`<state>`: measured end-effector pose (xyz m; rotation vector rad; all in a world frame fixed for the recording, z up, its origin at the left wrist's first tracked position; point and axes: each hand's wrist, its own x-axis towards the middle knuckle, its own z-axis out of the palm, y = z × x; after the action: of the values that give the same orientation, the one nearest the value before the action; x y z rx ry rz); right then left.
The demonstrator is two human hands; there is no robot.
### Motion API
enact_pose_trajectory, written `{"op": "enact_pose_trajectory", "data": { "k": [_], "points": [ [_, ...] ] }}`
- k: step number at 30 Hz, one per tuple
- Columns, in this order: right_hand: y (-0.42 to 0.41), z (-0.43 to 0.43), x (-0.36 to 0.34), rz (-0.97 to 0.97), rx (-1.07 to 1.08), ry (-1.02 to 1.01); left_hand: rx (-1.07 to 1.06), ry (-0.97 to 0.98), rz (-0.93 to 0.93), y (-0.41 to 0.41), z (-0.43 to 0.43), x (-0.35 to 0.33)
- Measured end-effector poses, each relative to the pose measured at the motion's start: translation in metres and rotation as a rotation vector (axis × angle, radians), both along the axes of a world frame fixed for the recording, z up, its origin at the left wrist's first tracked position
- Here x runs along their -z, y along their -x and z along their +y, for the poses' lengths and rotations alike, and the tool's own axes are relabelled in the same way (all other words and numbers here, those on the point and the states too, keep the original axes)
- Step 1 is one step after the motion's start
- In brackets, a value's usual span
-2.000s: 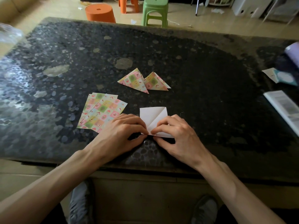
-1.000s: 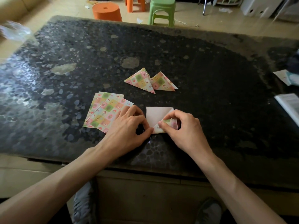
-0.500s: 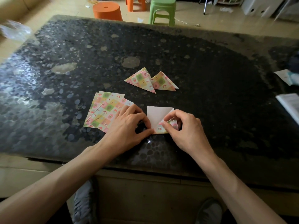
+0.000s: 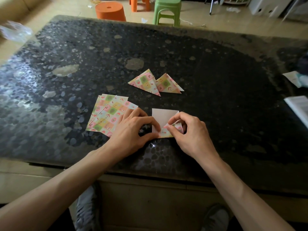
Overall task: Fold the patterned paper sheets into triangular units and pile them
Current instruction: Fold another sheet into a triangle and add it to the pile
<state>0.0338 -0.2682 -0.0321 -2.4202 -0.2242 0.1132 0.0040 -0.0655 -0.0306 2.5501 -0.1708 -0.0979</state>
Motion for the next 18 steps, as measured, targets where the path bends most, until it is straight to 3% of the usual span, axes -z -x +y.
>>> {"op": "enact_pose_trajectory", "data": {
  "k": [18],
  "points": [
    [0.0048,0.0004,0.0096,-0.1,-0.028,0.04,0.062,0.041,0.111,-0.0053,0.0085,-0.0029]
  ]
}}
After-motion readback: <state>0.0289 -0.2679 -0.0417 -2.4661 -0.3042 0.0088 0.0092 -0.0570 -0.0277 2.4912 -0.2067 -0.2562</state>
